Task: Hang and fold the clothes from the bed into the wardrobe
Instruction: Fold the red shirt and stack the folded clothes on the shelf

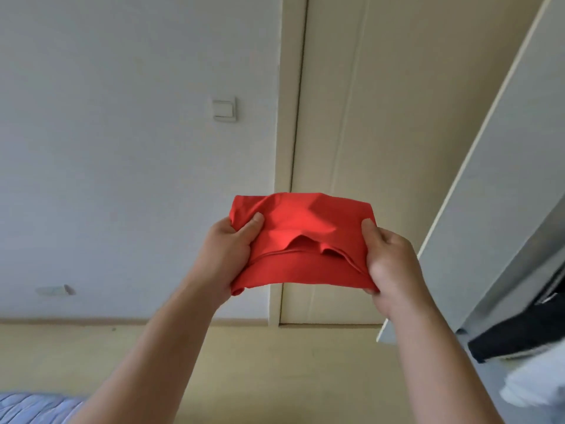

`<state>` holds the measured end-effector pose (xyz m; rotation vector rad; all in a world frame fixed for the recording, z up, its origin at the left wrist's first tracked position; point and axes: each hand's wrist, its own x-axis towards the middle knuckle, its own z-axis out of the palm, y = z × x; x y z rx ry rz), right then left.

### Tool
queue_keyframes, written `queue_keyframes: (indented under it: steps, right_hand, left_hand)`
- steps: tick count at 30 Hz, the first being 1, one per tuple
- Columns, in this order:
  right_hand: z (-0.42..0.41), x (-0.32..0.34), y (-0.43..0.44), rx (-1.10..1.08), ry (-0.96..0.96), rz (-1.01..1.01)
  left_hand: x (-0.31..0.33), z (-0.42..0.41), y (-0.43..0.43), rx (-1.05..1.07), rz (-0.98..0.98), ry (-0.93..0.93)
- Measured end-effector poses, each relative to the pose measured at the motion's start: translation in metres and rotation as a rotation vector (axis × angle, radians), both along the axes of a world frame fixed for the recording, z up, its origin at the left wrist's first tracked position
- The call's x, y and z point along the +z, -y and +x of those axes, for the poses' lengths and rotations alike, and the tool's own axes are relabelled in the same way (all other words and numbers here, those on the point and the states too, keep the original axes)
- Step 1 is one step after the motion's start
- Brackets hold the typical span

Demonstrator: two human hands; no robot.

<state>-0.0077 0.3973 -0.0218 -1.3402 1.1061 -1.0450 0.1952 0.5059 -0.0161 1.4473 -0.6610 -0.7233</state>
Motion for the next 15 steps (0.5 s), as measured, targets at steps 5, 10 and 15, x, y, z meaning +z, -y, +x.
queue_keyframes:
  steps: [5, 10, 15]
  right_hand:
    - [-0.078, 0.007, 0.069, -0.179, -0.009, 0.006]
    - [-0.135, 0.005, 0.129, -0.356, 0.008, 0.026]
    - [-0.178, 0.006, 0.193, -0.576, -0.019, -0.002]
  left_hand:
    - [0.013, -0.065, 0.102, -0.16, 0.014, 0.009]
    - [0.015, -0.112, 0.204, -0.348, -0.006, 0.011]
    - [0.014, -0.156, 0.314, -0.521, -0.068, 0.05]
